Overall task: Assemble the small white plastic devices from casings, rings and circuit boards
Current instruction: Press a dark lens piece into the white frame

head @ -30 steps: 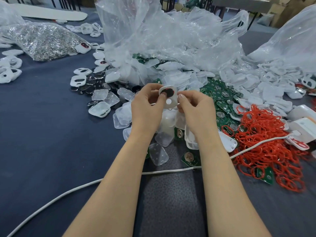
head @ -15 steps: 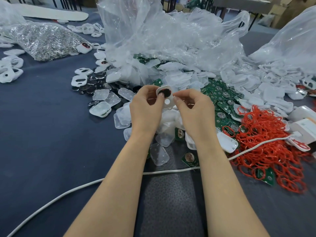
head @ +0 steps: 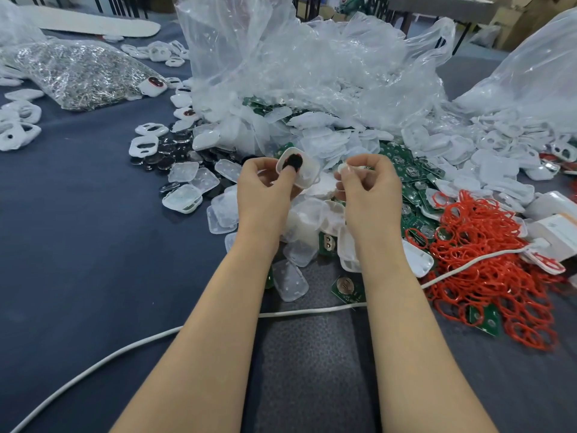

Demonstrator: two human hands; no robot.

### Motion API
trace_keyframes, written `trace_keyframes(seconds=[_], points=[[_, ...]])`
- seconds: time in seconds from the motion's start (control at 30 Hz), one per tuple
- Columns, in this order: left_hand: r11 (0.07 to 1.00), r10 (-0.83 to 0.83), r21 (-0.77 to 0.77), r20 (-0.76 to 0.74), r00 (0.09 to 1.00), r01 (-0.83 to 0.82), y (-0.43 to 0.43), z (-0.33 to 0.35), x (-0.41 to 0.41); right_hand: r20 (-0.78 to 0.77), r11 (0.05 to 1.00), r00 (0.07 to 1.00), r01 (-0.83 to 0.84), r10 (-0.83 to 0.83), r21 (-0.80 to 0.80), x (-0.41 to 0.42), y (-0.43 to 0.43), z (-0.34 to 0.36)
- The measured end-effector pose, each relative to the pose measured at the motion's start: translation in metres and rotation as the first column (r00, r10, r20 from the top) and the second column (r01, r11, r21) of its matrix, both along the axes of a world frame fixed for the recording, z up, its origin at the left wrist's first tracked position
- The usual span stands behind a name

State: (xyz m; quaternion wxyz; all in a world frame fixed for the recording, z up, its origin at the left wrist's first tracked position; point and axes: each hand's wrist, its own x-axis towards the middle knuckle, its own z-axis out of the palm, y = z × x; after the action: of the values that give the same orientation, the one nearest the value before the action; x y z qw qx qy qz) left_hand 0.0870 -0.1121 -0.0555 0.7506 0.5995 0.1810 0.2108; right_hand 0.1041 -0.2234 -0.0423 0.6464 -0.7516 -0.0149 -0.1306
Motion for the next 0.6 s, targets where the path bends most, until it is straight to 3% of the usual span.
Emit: trace_keyframes(seconds=[0.13,0.33,0.5,0.6], points=[[0.979,-0.042,-0.196,0.059,0.997,0.053,-0.0035,0.002,0.0001,-0.057,0.999,0.998,-0.023,0.021,-0.028,-0.0005,-0.0022,0.0008],[0.974,-0.049,-0.216,0.073,0.996,0.064,-0.0082,0.0039,-0.0017,-0.098,0.991,0.987,-0.131,0.128,-0.022,-0.0037,0.0042,0.0027],[0.998,-0.05,-0.041,0.029,0.998,0.051,-0.0085,0.0025,-0.0027,-0.049,0.986,0.993,-0.116,0.111,-0.122,-0.0028,0.0016,0.0023],[0.962,-0.046,0.269,0.019,0.999,0.039,-0.0063,-0.0003,-0.0028,-0.041,0.987,0.996,-0.09,0.085,-0.136,-0.0024,-0.0002,0.0025]])
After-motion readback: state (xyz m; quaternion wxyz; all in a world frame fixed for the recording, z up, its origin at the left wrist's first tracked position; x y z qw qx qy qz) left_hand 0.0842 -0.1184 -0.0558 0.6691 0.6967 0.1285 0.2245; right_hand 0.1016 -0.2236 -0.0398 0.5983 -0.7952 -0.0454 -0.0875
